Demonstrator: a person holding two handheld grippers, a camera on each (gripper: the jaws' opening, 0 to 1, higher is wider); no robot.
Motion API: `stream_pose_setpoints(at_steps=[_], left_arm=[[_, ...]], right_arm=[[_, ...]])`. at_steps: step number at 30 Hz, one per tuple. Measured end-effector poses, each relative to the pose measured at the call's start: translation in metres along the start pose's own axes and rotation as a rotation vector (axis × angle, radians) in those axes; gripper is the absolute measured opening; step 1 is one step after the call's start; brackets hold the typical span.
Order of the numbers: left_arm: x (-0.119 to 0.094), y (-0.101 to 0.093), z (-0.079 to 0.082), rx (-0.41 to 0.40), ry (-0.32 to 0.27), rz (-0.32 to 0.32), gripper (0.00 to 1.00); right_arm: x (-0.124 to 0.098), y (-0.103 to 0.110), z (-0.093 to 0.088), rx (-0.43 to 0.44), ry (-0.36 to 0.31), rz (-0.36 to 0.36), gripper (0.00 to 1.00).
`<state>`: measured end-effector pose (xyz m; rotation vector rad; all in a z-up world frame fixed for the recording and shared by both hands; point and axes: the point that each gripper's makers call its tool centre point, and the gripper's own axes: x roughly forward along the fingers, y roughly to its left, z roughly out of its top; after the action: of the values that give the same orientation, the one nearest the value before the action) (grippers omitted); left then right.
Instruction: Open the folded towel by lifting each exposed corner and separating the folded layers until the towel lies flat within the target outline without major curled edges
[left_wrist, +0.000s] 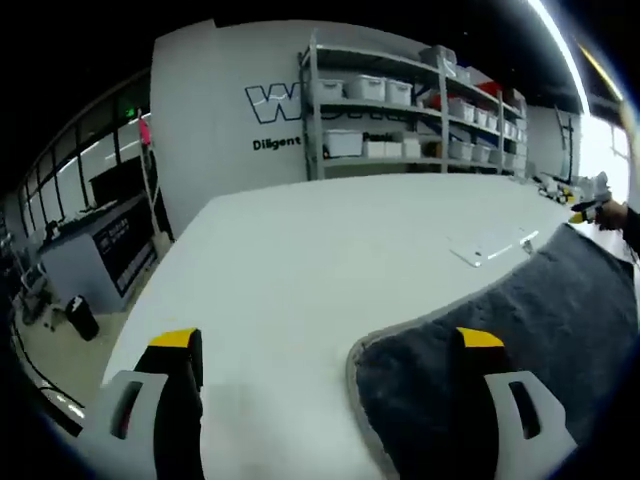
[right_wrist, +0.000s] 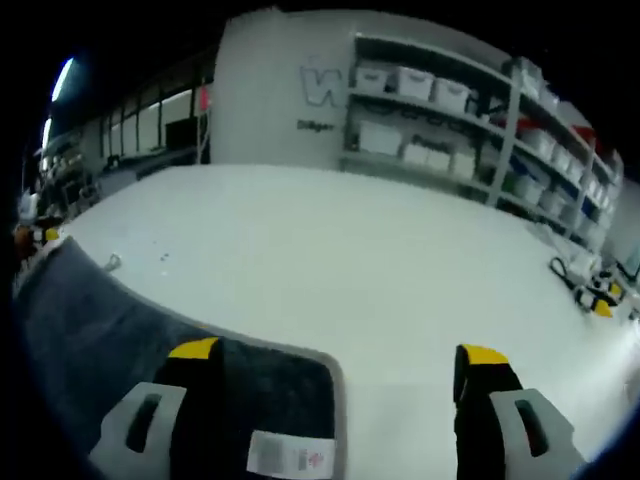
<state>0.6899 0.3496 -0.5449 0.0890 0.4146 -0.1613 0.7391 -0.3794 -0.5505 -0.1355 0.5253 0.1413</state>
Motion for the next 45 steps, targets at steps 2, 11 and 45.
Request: stream_pose_setpoints(at_steps=[2, 11, 45], left_arm=[[-0.008, -0.003, 0.009, -0.016, -0.019, -0.016, 1.00], [-0.065, -0.040, 0.036, 0.001, -0.116, -0.081, 1.00], [-0.203, -0.109, 0.007, 0.021, -0.244, -0.172, 1.00]], right_arm=[[-0.014, -0.001, 0.017, -0.014, -0.060, -0.014, 1.00], [-0.075, 0.028, 0.042, -0.041, -0.178, -0.003, 1.00], [-0.224, 0.104, -0.030, -0.058, -0.325, 0.029, 1.00]])
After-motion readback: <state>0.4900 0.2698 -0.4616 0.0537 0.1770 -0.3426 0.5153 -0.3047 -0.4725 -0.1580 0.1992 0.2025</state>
